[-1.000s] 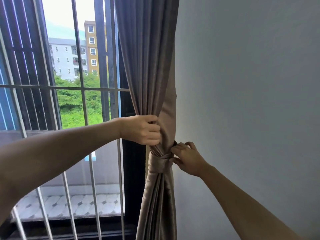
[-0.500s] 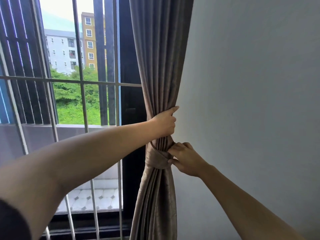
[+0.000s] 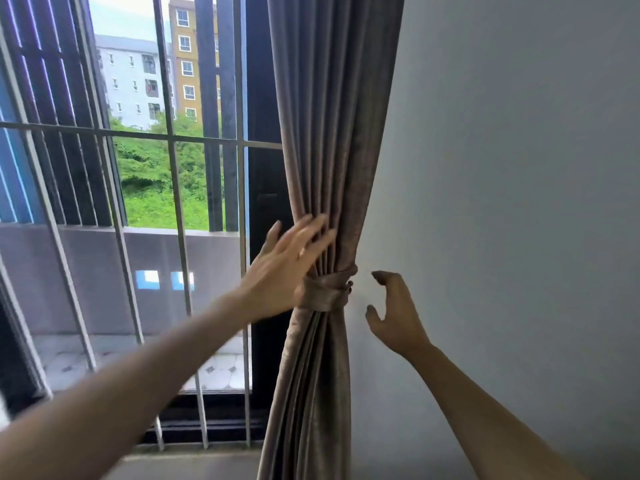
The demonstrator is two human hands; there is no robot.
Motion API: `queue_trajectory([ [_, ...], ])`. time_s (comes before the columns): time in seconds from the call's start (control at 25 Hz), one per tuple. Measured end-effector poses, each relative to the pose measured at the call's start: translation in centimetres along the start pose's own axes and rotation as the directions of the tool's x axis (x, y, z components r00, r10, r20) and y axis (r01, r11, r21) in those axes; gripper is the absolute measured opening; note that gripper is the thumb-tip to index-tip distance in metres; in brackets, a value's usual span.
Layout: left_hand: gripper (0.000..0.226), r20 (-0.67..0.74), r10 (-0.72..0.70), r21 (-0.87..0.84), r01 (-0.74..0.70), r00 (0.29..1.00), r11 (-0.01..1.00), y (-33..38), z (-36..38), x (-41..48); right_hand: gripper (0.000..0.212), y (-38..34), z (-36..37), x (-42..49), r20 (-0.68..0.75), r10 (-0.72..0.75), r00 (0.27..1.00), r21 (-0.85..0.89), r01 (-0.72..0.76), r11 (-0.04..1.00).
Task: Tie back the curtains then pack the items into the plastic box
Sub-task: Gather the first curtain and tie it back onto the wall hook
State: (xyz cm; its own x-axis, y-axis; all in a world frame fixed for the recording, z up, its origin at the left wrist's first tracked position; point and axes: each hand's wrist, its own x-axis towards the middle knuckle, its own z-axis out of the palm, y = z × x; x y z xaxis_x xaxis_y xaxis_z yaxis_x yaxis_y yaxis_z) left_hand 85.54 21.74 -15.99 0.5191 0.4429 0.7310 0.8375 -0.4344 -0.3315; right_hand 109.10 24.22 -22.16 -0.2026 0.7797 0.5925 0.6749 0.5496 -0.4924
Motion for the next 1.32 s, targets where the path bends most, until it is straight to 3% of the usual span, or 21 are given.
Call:
queue_trajectory([
  [0.04,0.076,-0.032,-0.256,-0.265,0.239,0.966,0.934,1.1,0.9,-3.1,0.065,0.5,0.7,-0.9,0.085,0.079,0.993,0.014,-0.081,0.997],
  [0.08,0.07,0.072,-0.478,-0.47,0.452,0.875,0.758,2.3,2.0,-5.8,0.073,1.0,1.5,-1.5,0.195,0.144,0.97,0.021,-0.151,0.988],
  [0.12,0.07,0.26,-0.59,-0.565,0.616,0.764,0.548,3.5,2.8,-7.6,0.081,1.1,2.4,-1.8,0.299,0.195,0.934,0.041,-0.216,0.975],
  [0.16,0.072,0.447,-0.606,-0.556,0.735,0.658,0.388,4.6,3.8,-8.7,0.089,0.9,3.3,-1.8,0.378,0.235,0.895,0.077,-0.284,0.956],
  [0.2,0.073,0.579,-0.556,-0.518,0.796,0.596,0.313,5.5,4.7,-9.2,0.094,0.5,3.9,-1.7,0.431,0.258,0.865,0.132,-0.343,0.93],
  [0.32,0.059,0.646,-0.415,-0.596,0.763,0.641,0.25,6.4,6.6,-8.4,0.093,-0.5,5.5,-0.6,0.465,0.274,0.842,0.302,-0.442,0.845],
  [0.44,0.056,0.668,-0.415,-0.583,0.781,0.618,0.226,5.9,8.0,-7.3,0.085,0.1,6.5,-0.1,0.444,0.329,0.833,0.361,-0.503,0.785],
  [0.64,0.059,0.776,-0.314,-0.543,0.833,0.547,0.109,4.8,9.9,-5.7,0.074,1.3,7.4,-1.1,0.273,0.36,0.892,0.301,-0.435,0.849],
  [0.8,0.053,0.762,-0.246,-0.574,0.801,0.599,0.171,5.0,11.0,-5.0,0.061,1.0,9.1,-2.1,0.126,0.377,0.918,0.378,-0.396,0.837],
  [0.88,0.047,0.78,-0.267,-0.535,0.825,0.566,0.184,4.4,11.3,-4.5,0.053,-0.1,10.4,-2.7,0.048,0.377,0.925,0.332,-0.37,0.867],
  [0.96,0.045,0.813,-0.27,-0.485,0.857,0.515,0.175,3.5,11.5,-4.9,0.056,0.3,10.6,-2.7,0.084,0.36,0.929,0.355,-0.365,0.86],
  [1.08,0.054,0.792,-0.235,-0.475,0.811,0.563,0.341,3.2,10.4,-6.6,0.068,2.1,8.8,-2.3,0.174,0.349,0.921,0.385,-0.39,0.836],
  [1.2,0.069,0.735,-0.302,-0.414,0.755,0.607,0.509,4.7,9.7,-8.2,0.083,2.6,8.0,-3.4,0.055,0.297,0.953,0.227,-0.302,0.926],
  [1.28,0.07,0.682,-0.401,-0.362,0.758,0.612,0.542,6.0,10.3,-8.6,0.076,1.9,8.3,-4.2,0.021,0.238,0.971,0.129,-0.239,0.963],
  [1.32,0.065,0.675,-0.435,-0.355,0.779,0.596,0.518,6.7,10.7,-8.5,0.071,1.5,8.4,-4.3,0.072,0.26,0.963,0.145,-0.268,0.953],
])
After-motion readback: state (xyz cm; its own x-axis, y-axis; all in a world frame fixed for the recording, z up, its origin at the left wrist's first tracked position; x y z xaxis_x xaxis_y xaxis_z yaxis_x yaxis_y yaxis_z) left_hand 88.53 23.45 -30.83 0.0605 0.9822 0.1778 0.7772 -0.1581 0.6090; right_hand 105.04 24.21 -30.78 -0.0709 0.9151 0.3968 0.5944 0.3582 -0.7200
